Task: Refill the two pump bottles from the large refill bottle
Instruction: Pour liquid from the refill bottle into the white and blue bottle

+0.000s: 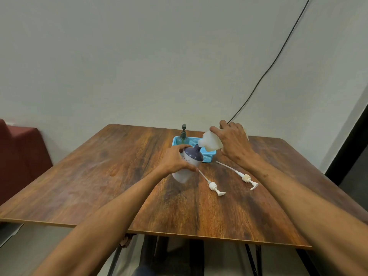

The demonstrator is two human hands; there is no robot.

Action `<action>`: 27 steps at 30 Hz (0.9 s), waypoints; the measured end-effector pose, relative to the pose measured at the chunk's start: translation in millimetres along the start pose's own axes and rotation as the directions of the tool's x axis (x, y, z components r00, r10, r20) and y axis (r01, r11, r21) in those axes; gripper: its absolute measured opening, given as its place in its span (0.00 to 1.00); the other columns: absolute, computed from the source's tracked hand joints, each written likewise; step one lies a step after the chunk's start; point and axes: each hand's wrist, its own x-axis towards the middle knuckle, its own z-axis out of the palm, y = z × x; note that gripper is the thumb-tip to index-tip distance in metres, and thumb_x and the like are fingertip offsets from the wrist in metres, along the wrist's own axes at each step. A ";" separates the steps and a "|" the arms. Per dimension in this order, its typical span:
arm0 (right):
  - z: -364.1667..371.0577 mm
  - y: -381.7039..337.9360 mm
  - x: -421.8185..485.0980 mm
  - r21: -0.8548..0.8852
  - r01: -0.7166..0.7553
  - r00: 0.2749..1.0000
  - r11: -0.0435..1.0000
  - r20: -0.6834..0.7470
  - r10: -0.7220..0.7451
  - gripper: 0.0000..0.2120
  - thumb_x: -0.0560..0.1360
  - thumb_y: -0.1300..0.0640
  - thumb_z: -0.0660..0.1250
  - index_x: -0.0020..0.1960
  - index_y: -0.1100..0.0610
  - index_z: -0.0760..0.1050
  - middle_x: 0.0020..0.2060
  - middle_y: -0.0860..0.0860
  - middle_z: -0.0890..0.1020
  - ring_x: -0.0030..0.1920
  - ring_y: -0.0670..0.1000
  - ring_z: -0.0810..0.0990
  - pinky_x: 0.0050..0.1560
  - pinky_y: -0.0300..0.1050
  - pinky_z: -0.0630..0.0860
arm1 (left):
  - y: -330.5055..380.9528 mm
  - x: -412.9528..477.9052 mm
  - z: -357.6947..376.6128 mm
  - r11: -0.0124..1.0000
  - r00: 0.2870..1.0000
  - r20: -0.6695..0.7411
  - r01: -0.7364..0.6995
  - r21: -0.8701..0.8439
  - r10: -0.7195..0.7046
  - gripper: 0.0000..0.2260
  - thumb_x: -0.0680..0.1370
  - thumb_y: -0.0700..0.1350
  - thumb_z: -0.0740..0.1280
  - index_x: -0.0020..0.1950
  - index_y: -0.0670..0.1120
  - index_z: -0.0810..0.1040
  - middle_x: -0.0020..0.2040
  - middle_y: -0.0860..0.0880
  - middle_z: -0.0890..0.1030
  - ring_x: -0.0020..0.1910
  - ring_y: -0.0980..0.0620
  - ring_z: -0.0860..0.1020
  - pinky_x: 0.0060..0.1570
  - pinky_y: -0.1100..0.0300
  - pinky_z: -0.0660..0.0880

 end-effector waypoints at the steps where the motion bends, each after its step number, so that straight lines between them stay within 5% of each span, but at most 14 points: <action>1: 0.6 0.1 0.3 -0.005 0.000 1.000 1.000 -0.002 0.000 0.33 0.65 0.55 0.81 0.66 0.50 0.72 0.55 0.58 0.77 0.51 0.61 0.78 0.58 0.59 0.77 | 0.2 0.0 -0.2 1.000 1.000 0.002 0.001 -0.001 -0.001 0.35 0.64 0.52 0.82 0.68 0.48 0.75 0.63 0.50 0.78 0.57 0.54 0.77 0.54 0.61 0.74; 18: 6.9 1.6 1.3 0.008 0.007 1.000 1.000 -0.028 -0.007 0.36 0.63 0.49 0.83 0.66 0.48 0.71 0.56 0.57 0.77 0.52 0.61 0.79 0.58 0.60 0.77 | 2.3 -2.5 -0.6 1.000 1.000 -0.006 -0.005 -0.007 0.005 0.34 0.65 0.52 0.82 0.68 0.48 0.75 0.63 0.50 0.79 0.56 0.55 0.76 0.54 0.62 0.73; 27: 4.5 1.8 1.2 -0.011 0.017 1.000 1.000 -0.017 -0.018 0.34 0.64 0.53 0.82 0.66 0.49 0.71 0.56 0.57 0.77 0.52 0.61 0.78 0.58 0.60 0.77 | 2.0 -2.0 0.0 1.000 1.000 -0.009 0.004 -0.007 -0.004 0.34 0.65 0.52 0.82 0.68 0.48 0.75 0.64 0.49 0.79 0.57 0.53 0.77 0.57 0.59 0.75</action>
